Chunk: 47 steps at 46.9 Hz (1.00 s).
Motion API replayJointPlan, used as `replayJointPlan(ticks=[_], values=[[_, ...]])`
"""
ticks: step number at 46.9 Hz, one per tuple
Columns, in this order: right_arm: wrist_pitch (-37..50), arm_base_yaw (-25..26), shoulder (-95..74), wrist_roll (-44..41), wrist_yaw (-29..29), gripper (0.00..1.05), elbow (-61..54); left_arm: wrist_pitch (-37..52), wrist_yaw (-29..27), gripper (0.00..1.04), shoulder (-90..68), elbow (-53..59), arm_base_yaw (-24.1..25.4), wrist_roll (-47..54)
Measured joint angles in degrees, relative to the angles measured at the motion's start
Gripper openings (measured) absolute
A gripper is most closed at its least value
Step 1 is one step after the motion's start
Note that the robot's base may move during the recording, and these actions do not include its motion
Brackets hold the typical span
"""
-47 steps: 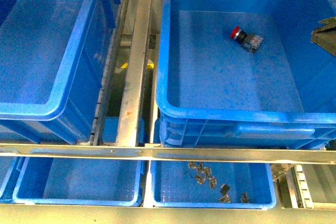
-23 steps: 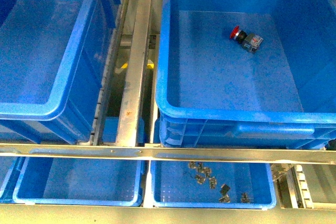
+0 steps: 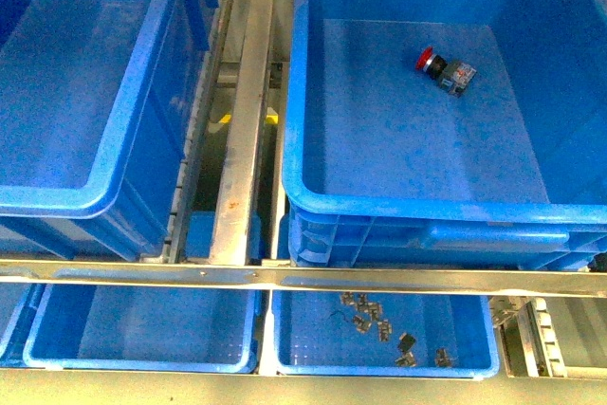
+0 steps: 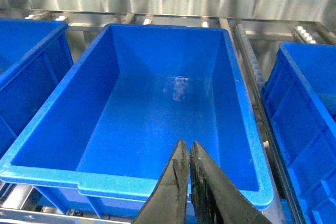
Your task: Pick red and yellow buttons and place in box
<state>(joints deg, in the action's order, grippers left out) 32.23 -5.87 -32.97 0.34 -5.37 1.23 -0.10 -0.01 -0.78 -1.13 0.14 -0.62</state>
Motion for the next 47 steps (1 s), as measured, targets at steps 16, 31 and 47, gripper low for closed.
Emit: replayJointPlan(ticks=[16,31,47], values=[[-11.4,5.7,12.2,0.0,5.2,0.04,0.0,0.0,0.0,0.03,0.0,0.0,0.0,0.0],[-17.8,5.7,18.6,0.0,5.2,0.04,0.0,0.0,0.0,0.03,0.0,0.0,0.0,0.0],[-23.1,5.7,23.8,0.0,5.2,0.04,0.0,0.0,0.0,0.03,0.0,0.0,0.0,0.0]])
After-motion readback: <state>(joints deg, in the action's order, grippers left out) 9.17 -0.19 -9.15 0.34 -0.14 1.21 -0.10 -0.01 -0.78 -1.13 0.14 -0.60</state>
